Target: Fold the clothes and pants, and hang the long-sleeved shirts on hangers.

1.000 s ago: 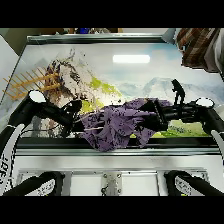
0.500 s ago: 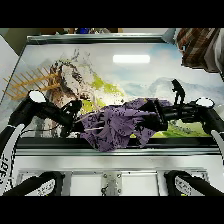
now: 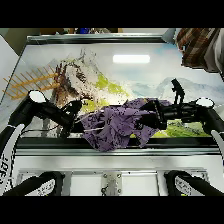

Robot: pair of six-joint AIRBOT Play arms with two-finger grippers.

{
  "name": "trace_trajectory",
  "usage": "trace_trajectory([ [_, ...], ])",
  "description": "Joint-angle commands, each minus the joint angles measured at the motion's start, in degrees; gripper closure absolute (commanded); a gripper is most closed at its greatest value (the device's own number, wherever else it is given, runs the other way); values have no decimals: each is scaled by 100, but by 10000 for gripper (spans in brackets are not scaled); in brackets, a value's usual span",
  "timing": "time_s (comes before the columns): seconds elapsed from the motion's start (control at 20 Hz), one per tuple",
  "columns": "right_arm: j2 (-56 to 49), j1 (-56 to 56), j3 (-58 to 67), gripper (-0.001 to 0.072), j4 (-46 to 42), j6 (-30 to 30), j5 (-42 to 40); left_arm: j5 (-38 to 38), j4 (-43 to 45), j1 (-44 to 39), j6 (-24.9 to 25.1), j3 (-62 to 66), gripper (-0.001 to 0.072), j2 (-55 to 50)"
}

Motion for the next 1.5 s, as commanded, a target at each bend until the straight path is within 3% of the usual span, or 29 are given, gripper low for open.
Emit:
trace_trajectory([
  [0.0, -4, 4, -4, 426, 0, 4, -4, -2, 11, -4, -9, 2, 692, -2],
  [0.1, -4, 4, -4, 676, 0, 4, 13, -4, 11, -4, -9, 2, 692, -2],
  [0.5, -4, 4, -4, 682, -4, -157, 9, 0, 13, -4, -9, 2, 692, -2],
  [0.75, -4, 4, -4, 682, -4, -2350, 7, -2, 11, -4, -11, 2, 692, -2],
  [0.8, -4, 4, -4, 682, -4, -2483, 4, -2, 11, -4, -11, 2, 692, -2],
  [1.25, -4, 4, -4, 683, -2, -2409, 11, 17, 13, 2, -42, 2, 692, -2],
  [1.45, -4, 4, -4, 684, -2, -2376, 4, 13, 13, 50, -691, 4, 690, -2],
])
